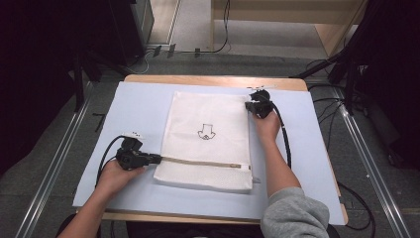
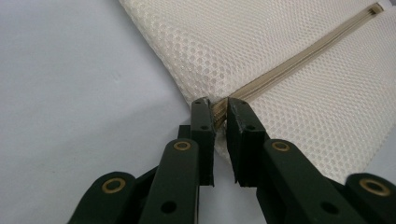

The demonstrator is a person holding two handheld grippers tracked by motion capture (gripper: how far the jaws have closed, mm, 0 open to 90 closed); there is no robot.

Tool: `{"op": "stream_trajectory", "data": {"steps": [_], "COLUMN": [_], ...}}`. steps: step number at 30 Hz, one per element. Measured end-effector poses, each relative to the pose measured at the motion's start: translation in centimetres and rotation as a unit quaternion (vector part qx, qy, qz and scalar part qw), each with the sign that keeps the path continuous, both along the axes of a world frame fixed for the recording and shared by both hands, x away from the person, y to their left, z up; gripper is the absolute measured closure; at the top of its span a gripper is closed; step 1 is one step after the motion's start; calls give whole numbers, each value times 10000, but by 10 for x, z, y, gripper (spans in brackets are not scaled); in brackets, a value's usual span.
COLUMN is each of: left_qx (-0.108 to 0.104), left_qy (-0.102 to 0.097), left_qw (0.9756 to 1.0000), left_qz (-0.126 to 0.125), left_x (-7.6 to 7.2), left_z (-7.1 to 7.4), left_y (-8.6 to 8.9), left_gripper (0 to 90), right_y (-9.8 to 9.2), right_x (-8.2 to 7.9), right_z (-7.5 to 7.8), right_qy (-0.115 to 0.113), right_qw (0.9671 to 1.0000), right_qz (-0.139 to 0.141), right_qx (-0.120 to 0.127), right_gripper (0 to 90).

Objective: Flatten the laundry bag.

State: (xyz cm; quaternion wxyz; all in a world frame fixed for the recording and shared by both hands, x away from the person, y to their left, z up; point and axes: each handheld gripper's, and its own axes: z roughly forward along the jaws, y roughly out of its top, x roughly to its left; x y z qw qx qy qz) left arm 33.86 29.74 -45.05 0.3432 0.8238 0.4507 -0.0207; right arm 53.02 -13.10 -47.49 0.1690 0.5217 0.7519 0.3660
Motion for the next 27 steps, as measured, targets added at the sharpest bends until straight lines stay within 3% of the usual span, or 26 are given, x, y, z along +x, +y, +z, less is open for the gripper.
{"op": "stream_trajectory", "data": {"steps": [6, 11, 15, 18, 22, 24, 25, 27], "left_qx": [-48, -101, -224, -253, -202, -184, -204, -203], "left_qy": [15, 14, -149, -372, -427, -471, -482, -508], "left_qw": [10000, 9999, 9996, 9990, 9989, 9987, 9986, 9985], "left_qz": [-13, -52, -40, 53, 33, -8, -35, -95], "left_x": [3, 4, 1, -2, -3, -3, -2, 0], "left_z": [-1, 0, 7, 17, 26, 30, 32, 35], "left_y": [-4, -3, 0, 1, -4, -9, -11, -16], "left_gripper": [828, 825, 813, 740, 721, 700, 681, 678], "right_y": [0, -1, -3, -4, -5, -6, -6, -6], "right_x": [3, 2, -6, -18, -28, -36, -46, -51], "right_z": [-1, 4, 19, 36, 44, 48, 51, 52], "right_qy": [-51, 118, 25, -94, -96, -89, -123, -159], "right_qw": [9999, 9995, 9993, 9991, 9985, 9978, 9972, 9971], "right_qz": [-95, -159, -12, 137, 260, 386, 528, 584], "right_qx": [7, 226, 369, 390, 478, 529, 521, 466], "right_gripper": [900, 900, 900, 900, 892, 841, 832, 831]}}
